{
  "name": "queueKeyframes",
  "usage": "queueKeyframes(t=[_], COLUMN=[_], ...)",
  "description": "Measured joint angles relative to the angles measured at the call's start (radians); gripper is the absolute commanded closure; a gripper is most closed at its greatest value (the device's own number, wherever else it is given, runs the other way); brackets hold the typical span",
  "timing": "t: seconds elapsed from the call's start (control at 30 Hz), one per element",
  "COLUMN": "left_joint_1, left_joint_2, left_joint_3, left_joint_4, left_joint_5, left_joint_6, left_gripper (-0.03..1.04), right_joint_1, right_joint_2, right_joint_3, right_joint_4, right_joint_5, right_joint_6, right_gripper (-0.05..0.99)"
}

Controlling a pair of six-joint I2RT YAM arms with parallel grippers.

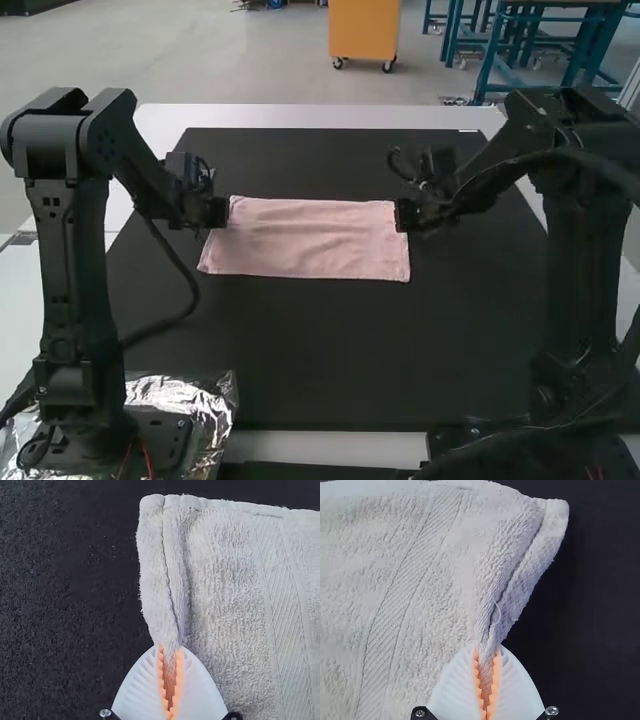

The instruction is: Fold the towel.

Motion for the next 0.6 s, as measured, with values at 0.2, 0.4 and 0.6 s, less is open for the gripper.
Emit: queueKeyframes(t=[0.2, 0.4, 0.6], left_joint_1=[0.014, 0.032, 0.032], left_joint_2=[-0.079, -0.159, -0.237], left_joint_3=[-0.033, -0.109, -0.193], left_joint_4=[-0.015, -0.013, -0.016], left_joint_5=[0.04, 0.06, 0.068], left_joint_6=[-0.001, -0.001, -0.001], left_gripper=[0.99, 0.99, 0.99], right_joint_1=[0.0, -0.002, -0.016], right_joint_2=[-0.125, -0.193, -0.252], right_joint_3=[-0.055, -0.127, -0.185], right_joint_4=[0.002, 0.0, -0.021], right_joint_5=[-0.011, -0.023, -0.045], right_joint_6=[0.0, 0.004, 0.007], right_gripper=[0.96, 0.96, 0.96])
